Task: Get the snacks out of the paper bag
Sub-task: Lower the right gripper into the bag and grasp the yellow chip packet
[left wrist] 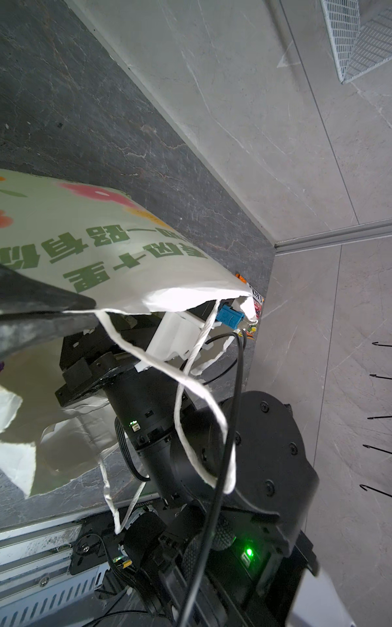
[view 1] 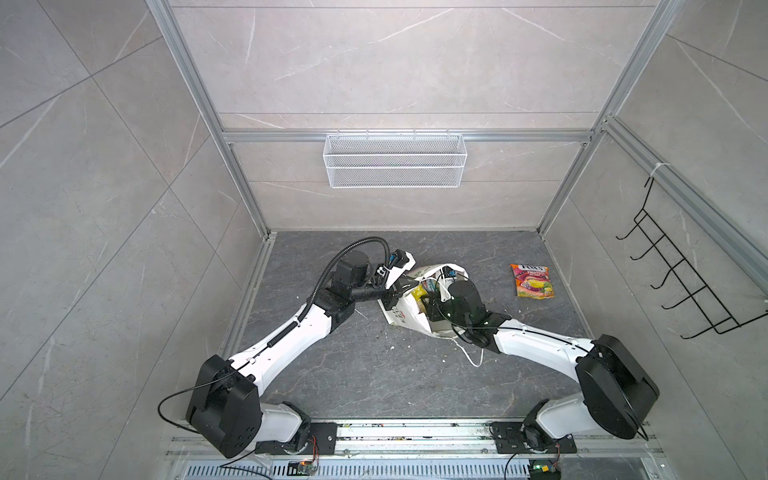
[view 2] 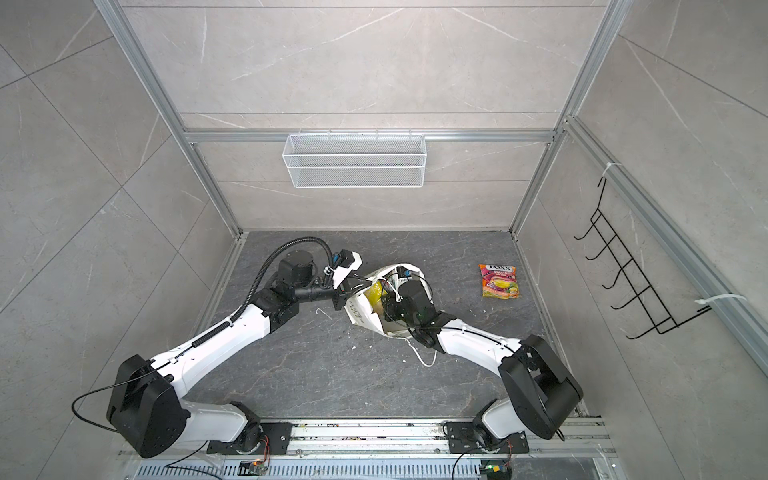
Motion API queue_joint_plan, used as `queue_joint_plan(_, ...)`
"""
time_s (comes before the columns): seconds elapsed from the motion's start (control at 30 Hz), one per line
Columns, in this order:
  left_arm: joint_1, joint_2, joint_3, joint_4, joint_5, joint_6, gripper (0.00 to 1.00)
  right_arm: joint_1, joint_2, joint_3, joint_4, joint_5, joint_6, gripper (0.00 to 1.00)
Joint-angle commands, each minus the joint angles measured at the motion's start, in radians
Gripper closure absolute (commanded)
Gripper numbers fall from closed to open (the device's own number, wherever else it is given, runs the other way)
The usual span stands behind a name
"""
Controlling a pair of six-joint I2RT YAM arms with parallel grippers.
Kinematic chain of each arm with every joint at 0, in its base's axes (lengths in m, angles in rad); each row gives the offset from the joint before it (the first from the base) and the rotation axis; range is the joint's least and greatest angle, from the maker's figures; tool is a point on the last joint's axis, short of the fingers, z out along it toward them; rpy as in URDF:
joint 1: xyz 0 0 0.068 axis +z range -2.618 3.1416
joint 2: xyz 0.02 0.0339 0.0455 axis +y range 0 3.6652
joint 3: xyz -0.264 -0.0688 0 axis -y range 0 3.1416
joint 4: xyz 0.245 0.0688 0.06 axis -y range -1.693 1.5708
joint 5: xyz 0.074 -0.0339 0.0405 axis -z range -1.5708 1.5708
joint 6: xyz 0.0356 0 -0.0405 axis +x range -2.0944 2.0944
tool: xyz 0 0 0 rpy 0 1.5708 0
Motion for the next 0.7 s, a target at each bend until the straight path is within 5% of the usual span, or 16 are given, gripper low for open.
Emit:
queue_joint_plan(0.0, -0.008, -0.018, 0.032, 0.041, 0.045, -0.002, 1.00, 0.004, 0.005, 0.021, 0.029, -0.015, -0.001, 0.77)
queue_joint_plan(0.23, -0.008, -0.014, 0.030, 0.048, 0.025, -0.002, 1.00, 0.005, -0.087, -0.005, -0.015, -0.014, -0.006, 0.90)
queue_joint_plan(0.67, -0.006, -0.015, 0.014, 0.110, -0.103, -0.051, 1.00, 0.005, -0.241, -0.068, -0.079, -0.003, -0.045, 0.94)
